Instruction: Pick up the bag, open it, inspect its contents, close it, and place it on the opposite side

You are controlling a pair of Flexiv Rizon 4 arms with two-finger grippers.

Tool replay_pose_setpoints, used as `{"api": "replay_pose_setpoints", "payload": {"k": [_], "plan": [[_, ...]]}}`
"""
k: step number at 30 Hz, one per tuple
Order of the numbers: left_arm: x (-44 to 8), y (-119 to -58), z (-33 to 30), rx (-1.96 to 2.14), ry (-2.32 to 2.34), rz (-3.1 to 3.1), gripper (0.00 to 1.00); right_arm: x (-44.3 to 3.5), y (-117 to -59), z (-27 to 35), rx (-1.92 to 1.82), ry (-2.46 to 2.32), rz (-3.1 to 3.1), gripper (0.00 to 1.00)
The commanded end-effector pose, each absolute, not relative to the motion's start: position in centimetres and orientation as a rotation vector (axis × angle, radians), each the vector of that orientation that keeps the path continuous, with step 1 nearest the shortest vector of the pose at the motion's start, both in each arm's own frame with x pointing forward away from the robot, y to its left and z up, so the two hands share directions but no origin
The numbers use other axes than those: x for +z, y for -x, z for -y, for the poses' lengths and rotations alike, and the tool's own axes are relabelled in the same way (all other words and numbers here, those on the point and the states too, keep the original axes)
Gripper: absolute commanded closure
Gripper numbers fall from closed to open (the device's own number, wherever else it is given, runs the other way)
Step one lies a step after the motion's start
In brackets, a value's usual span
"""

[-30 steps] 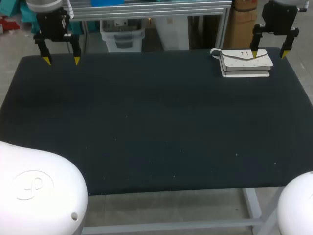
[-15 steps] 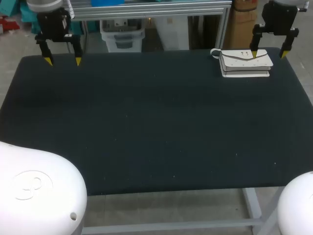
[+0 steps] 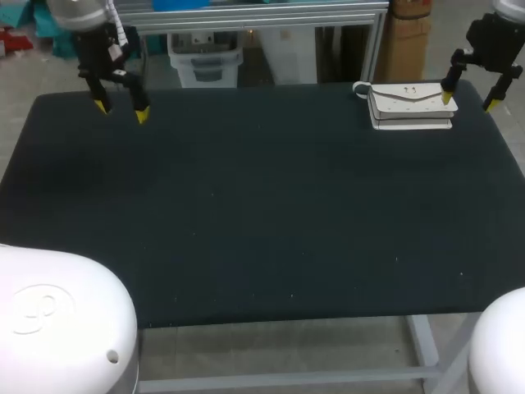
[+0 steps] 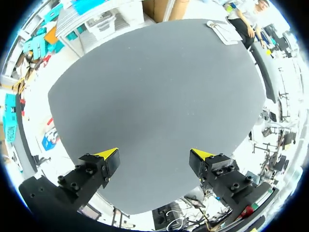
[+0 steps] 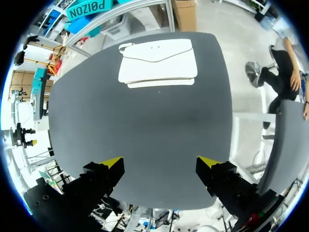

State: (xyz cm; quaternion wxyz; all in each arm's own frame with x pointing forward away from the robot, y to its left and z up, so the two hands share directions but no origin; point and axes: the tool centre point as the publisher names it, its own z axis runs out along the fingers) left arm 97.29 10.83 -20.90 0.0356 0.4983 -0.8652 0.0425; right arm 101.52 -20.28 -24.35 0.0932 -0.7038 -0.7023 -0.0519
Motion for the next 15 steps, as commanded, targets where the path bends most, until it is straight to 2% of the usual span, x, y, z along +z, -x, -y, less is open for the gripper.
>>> {"api": "replay_pose_setpoints", "payload": {"k": [1, 7, 15], "plan": [[-21.9, -95.5, -9.2, 0.243, -1.115, 2.966, 0.00, -25.9, -103.1, 21.9, -0.206, 2.003, 2.034, 0.00], [-22.6, -95.2, -7.9, 0.318, -0.726, 3.042, 0.00, -27.0, -104.6, 23.3, -0.240, 1.941, 2.051, 0.00], [-22.7, -95.9, -7.1, 0.318, -0.774, 2.963, 0.00, -27.3, -105.5, 23.7, -0.229, 2.025, 2.005, 0.00]]}}
